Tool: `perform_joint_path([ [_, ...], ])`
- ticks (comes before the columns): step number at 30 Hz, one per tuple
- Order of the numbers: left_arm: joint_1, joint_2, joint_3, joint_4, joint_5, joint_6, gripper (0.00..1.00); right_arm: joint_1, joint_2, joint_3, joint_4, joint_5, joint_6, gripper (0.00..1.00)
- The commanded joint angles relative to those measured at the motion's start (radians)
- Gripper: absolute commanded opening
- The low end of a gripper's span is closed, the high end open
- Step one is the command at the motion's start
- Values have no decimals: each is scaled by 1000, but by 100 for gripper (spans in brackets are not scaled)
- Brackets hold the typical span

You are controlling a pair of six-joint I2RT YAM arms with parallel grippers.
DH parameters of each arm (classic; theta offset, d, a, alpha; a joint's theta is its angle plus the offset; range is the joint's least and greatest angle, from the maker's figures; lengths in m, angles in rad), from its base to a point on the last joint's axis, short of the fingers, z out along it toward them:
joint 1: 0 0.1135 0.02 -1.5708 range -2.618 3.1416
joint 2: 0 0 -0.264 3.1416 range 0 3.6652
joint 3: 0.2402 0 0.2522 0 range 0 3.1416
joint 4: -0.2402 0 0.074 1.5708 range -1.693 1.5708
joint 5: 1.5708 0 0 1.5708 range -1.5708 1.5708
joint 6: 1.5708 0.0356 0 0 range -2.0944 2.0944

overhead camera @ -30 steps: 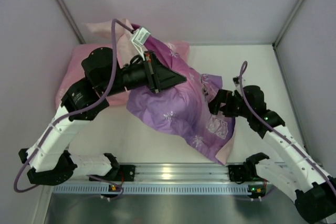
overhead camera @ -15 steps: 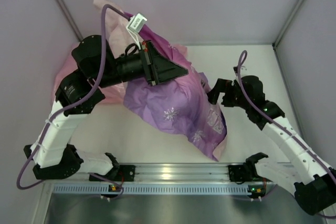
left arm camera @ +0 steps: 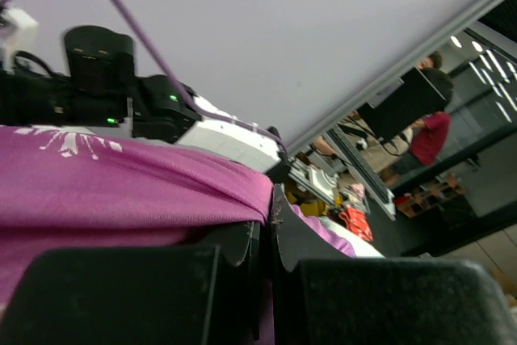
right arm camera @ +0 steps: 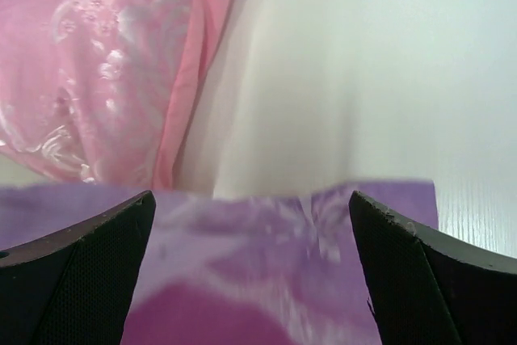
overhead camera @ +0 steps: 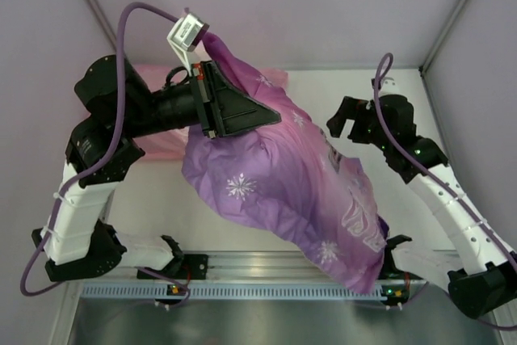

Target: Remove the pillowcase from the pillow

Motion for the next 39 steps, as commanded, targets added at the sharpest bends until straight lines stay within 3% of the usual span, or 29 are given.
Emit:
perform_joint_path([
  [1,-10,-54,87,349,88,-70,0,-28,32,30,-14,1,-8,100],
  [5,-10,-69,75,349,68,-51,0,-1,55,-51,64,-283,13,100],
  [6,-10,-67,72,349,70,-47,0,22,52,-85,107,-424,25,99],
  [8,-10,-54,59,349,70,-33,0,128,55,-157,197,-502,61,98],
  [13,-10,20,4,348,35,4,0,412,59,-199,335,-471,157,98],
  [17,-10,139,-7,326,-4,24,0,461,130,-150,431,-505,252,98],
  [18,-10,202,6,311,-8,36,0,452,133,-136,359,-377,266,97],
  [20,-10,262,79,204,-66,90,0,377,115,-90,211,-159,285,98],
  [21,-10,300,97,172,-89,111,0,336,84,-73,81,39,280,99],
  [24,-10,315,89,106,-209,165,0,94,-5,-65,-37,199,262,100],
  [25,-10,328,87,89,-238,185,0,-48,-26,-67,-78,198,244,99],
  [31,-8,495,122,29,-313,240,0,-449,-93,80,-212,103,161,99],
  [34,13,590,196,21,-317,256,0,-534,-103,165,-241,14,130,99],
  [36,48,727,315,20,-233,271,0,-540,-116,208,-269,-55,105,99],
  [37,65,774,356,13,-211,268,20,-540,-125,208,-267,-90,93,100],
  [38,93,832,383,6,-203,265,48,-540,-135,203,-267,-118,87,100],
  [39,101,839,394,1,-206,274,98,-540,-155,191,-266,-161,76,99],
])
